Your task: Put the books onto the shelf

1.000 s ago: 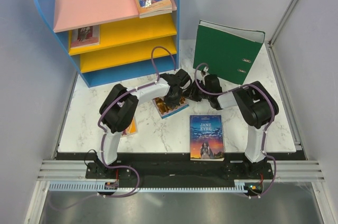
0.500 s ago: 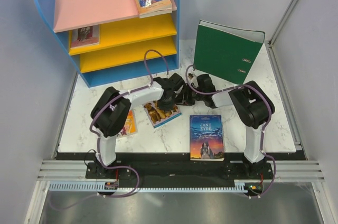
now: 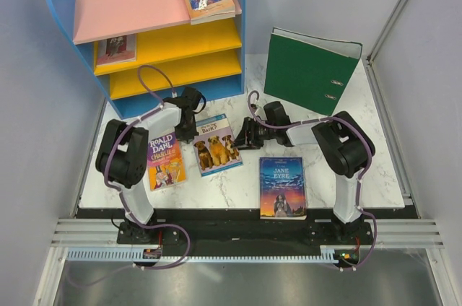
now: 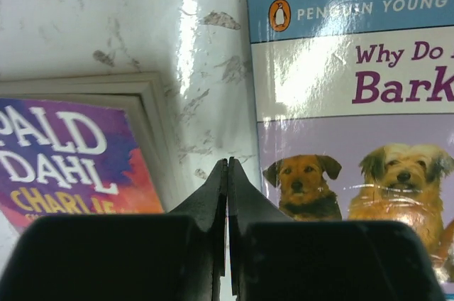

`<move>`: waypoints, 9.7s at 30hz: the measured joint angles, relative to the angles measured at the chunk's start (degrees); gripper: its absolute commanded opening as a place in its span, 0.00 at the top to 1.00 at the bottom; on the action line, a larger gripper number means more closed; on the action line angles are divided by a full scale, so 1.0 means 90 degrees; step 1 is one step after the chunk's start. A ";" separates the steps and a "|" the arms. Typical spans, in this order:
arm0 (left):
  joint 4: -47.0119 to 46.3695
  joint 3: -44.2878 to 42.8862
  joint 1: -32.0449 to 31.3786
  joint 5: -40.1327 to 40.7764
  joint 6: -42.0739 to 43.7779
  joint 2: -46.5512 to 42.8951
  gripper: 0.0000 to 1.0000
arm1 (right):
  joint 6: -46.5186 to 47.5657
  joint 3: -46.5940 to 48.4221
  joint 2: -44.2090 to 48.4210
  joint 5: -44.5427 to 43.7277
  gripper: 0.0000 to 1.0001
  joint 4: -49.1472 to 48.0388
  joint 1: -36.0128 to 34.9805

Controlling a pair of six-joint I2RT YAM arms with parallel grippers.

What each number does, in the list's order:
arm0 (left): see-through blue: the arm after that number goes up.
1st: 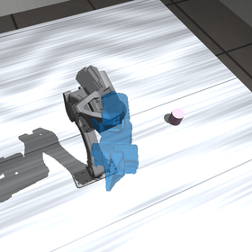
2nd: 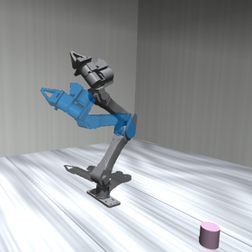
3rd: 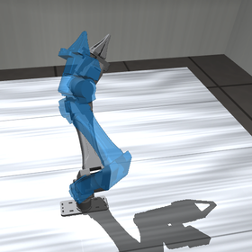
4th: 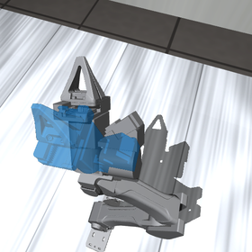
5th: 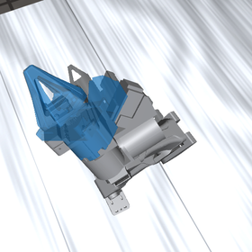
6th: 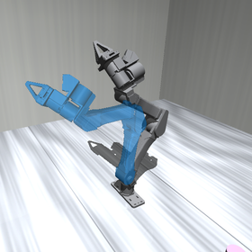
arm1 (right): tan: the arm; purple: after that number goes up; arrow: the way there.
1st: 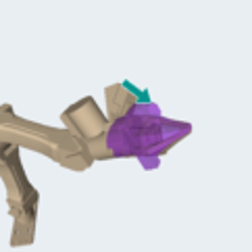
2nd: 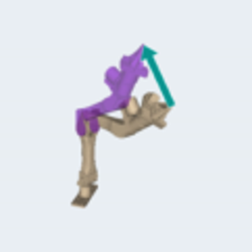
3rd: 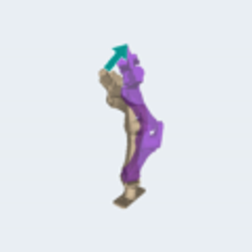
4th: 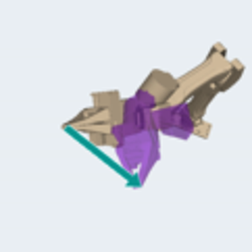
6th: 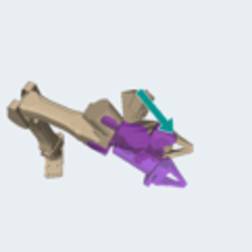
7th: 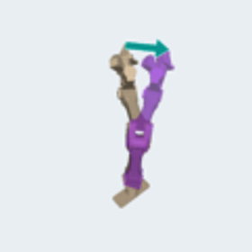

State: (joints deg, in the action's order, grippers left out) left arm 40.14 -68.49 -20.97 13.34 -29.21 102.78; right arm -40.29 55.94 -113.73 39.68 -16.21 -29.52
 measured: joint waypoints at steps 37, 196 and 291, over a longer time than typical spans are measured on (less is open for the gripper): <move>0.0886 -0.0629 -0.0896 0.0852 -0.0034 0.0911 0.98 | -0.1073 0.1044 -0.0704 -0.0986 0.59 -0.0556 -0.0699; -0.4478 -0.1426 0.0527 -0.4391 -0.2259 -0.3628 0.98 | 0.0066 -0.3891 0.5829 -0.0277 0.02 0.0325 0.1243; -0.3232 -0.5710 0.1887 -0.5221 -0.5088 0.0413 0.30 | -0.0165 -0.4408 0.4818 -0.0342 0.02 -0.0937 0.1222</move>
State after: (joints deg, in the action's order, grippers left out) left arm 11.05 -119.87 -3.99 -33.65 -75.00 106.50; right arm -41.78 16.27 -70.37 36.60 -24.64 -18.52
